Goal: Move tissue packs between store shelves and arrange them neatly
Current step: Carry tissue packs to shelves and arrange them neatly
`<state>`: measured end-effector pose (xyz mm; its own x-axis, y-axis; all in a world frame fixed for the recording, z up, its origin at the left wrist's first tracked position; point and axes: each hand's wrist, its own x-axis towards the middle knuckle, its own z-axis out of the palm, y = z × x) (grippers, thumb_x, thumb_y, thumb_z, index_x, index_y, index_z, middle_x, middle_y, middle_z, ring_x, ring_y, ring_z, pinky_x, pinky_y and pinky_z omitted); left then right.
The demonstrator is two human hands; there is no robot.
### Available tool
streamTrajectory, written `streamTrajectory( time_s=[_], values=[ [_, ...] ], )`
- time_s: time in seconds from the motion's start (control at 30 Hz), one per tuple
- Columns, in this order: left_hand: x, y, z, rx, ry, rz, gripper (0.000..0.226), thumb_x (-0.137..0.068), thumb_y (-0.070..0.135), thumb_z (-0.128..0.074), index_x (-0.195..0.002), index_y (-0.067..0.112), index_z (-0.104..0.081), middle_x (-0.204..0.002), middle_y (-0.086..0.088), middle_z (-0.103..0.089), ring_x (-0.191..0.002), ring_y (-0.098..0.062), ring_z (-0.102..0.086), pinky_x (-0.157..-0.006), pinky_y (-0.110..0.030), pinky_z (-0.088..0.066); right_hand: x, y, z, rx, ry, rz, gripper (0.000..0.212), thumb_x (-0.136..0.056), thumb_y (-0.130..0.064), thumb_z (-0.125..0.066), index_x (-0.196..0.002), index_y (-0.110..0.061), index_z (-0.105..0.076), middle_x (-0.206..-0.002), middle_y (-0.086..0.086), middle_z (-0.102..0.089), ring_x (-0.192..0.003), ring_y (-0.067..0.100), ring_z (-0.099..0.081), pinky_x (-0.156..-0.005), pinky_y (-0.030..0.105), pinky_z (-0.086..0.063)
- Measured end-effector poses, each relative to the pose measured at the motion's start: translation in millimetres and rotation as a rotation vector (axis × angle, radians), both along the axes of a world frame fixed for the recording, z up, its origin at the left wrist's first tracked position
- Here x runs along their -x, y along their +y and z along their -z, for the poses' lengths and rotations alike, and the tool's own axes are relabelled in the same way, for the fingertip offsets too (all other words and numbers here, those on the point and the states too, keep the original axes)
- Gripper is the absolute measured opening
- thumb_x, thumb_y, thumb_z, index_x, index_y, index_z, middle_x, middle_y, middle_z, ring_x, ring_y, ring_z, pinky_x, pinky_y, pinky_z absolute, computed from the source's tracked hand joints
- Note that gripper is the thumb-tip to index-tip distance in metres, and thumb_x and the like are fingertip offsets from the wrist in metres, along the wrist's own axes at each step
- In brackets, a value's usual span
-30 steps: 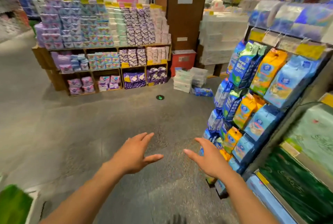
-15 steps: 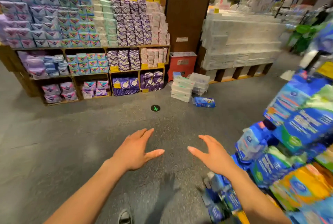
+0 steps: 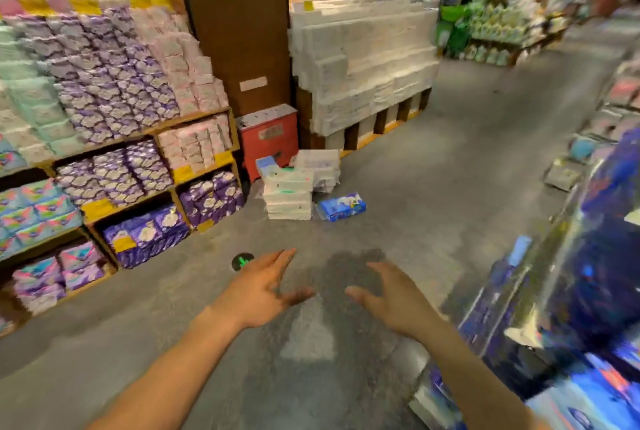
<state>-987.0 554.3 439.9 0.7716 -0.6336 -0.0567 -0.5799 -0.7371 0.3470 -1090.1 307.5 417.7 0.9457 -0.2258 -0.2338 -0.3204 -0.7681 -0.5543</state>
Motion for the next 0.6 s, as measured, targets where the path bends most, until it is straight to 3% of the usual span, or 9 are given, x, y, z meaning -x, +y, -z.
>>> streamTrajectory(
  time_s=[0.07, 0.13, 0.17, 0.27, 0.3, 0.37, 0.4, 0.5, 0.6],
  values=[
    [-56, -34, 11, -0.007, 0.017, 0.031, 0.117, -0.066, 0.098, -0.021, -0.156, 0.025, -0.031, -0.158, -0.002, -0.04, -0.141, -0.022, -0.042, -0.112, -0.03, -0.034, -45, -25, 9, 0.013, -0.014, 0.042, 0.12, -0.067, -0.098, -0.036, -0.155, -0.017, -0.036, -0.162, 0.005, -0.033, -0.15, 0.019, -0.03, -0.119, 0.03, -0.025],
    [-115, -71, 23, -0.009, 0.037, 0.07, 0.113, -0.067, 0.097, -0.025, -0.156, 0.027, -0.029, -0.16, -0.003, -0.036, -0.143, -0.022, -0.038, -0.113, -0.031, -0.033, -93, -56, 19, 0.021, -0.009, 0.073, 0.097, -0.082, -0.079, -0.05, -0.154, -0.015, -0.038, -0.159, 0.005, -0.037, -0.147, 0.019, -0.033, -0.116, 0.026, -0.025],
    [-144, -90, 27, -0.004, 0.037, 0.082, 0.116, -0.065, 0.099, -0.024, -0.157, 0.027, -0.029, -0.161, -0.004, -0.035, -0.144, -0.021, -0.037, -0.115, -0.031, -0.032, -118, -72, 23, 0.012, -0.008, 0.087, 0.095, -0.082, -0.077, -0.05, -0.153, -0.015, -0.039, -0.159, 0.004, -0.038, -0.147, 0.019, -0.034, -0.116, 0.025, -0.025],
    [-228, -144, 31, 0.003, 0.048, 0.083, 0.125, -0.06, 0.102, -0.017, -0.157, 0.024, -0.028, -0.16, -0.003, -0.036, -0.144, -0.021, -0.037, -0.115, -0.03, -0.029, -201, -128, 22, 0.007, -0.045, 0.118, 0.121, -0.065, -0.099, -0.033, -0.152, -0.016, -0.042, -0.157, 0.004, -0.041, -0.144, 0.019, -0.038, -0.116, 0.028, -0.027],
    [-253, -159, 29, 0.003, 0.053, 0.087, 0.125, -0.061, 0.101, -0.018, -0.157, 0.023, -0.027, -0.161, -0.002, -0.035, -0.145, -0.022, -0.036, -0.116, -0.03, -0.028, -228, -146, 17, -0.004, -0.03, 0.132, 0.118, -0.066, -0.098, -0.035, -0.153, -0.017, -0.04, -0.158, 0.004, -0.04, -0.145, 0.019, -0.037, -0.117, 0.029, -0.028],
    [-304, -190, 22, -0.014, 0.065, 0.081, 0.124, -0.061, 0.102, -0.017, -0.159, 0.026, -0.022, -0.163, -0.004, -0.029, -0.148, -0.023, -0.03, -0.118, -0.032, -0.026, -279, -177, 5, -0.034, 0.012, 0.138, 0.095, -0.083, -0.079, -0.051, -0.155, -0.019, -0.036, -0.161, 0.003, -0.035, -0.147, 0.019, -0.034, -0.117, 0.029, -0.028],
    [-330, -205, 18, -0.021, 0.065, 0.078, 0.126, -0.06, 0.103, -0.014, -0.16, 0.027, -0.019, -0.164, -0.005, -0.027, -0.15, -0.023, -0.027, -0.119, -0.033, -0.024, -305, -192, 0, -0.029, 0.019, 0.13, 0.092, -0.084, -0.076, -0.052, -0.155, -0.019, -0.035, -0.161, 0.003, -0.034, -0.147, 0.019, -0.034, -0.116, 0.03, -0.029],
    [-398, -248, 14, -0.021, 0.066, 0.078, 0.13, -0.055, 0.105, -0.008, -0.16, 0.028, -0.015, -0.164, -0.005, -0.026, -0.149, -0.023, -0.027, -0.119, -0.032, -0.025, -374, -235, -13, 0.008, 0.035, 0.109, 0.114, -0.068, -0.091, -0.036, -0.157, -0.019, -0.034, -0.164, 0.004, -0.031, -0.15, 0.021, -0.03, -0.118, 0.034, -0.029],
    [-459, -290, 20, -0.021, 0.091, 0.089, 0.131, -0.054, 0.106, -0.008, -0.16, 0.028, -0.015, -0.165, -0.004, -0.024, -0.15, -0.023, -0.025, -0.121, -0.034, -0.024, -436, -272, -14, -0.001, 0.051, 0.099, 0.092, -0.086, -0.075, -0.051, -0.156, -0.018, -0.035, -0.161, 0.003, -0.035, -0.147, 0.021, -0.035, -0.117, 0.035, -0.031]
  ],
)
